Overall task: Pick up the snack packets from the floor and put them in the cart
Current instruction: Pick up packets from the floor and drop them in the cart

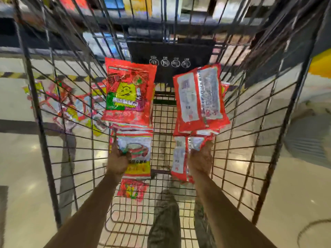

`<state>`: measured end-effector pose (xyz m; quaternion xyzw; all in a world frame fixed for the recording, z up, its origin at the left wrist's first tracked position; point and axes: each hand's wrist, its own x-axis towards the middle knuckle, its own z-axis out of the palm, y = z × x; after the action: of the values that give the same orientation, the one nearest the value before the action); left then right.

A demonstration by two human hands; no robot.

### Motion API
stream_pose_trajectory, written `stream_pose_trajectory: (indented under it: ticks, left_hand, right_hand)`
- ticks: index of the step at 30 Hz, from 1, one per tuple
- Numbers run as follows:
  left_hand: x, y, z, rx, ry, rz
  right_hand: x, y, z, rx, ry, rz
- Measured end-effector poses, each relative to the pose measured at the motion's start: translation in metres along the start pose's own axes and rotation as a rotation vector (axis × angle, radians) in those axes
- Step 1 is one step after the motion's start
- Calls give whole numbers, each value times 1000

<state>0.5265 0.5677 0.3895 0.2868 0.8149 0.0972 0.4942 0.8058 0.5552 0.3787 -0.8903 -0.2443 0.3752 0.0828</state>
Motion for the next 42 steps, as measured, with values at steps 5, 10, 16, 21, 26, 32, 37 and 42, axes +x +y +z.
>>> stream_pose_trajectory:
  ticks: [5,10,16,21,26,32,37,42]
  left_hand:
    - [-1,-32,10,118,63,249]
    - [-112,30,-30,306,115,359]
    - [-224,80,-122,297,141,709]
    - [-309,95,-200,506,266,925]
    - [-392,80,-259,559,415,1046]
    - [-501,37,-319,639,582,1083]
    - [-568,-3,-367,731,635,1109]
    - [-598,-37,-418,699,676,1115]
  right_hand:
    - [-34,-14,-13,69,134,-141]
    - [-96,-36,-64,26,77,-481]
    - [-189,-85,-139,40,176,-738]
    - [-286,-112,-209,211,222,-859]
    - [-394,-108,-278,236,288,-963]
    - [-515,-59,-330,164,428,-1048]
    - [-598,-28,-359,129,490,-1058]
    - [-655,-27,-368,53,600,-1096]
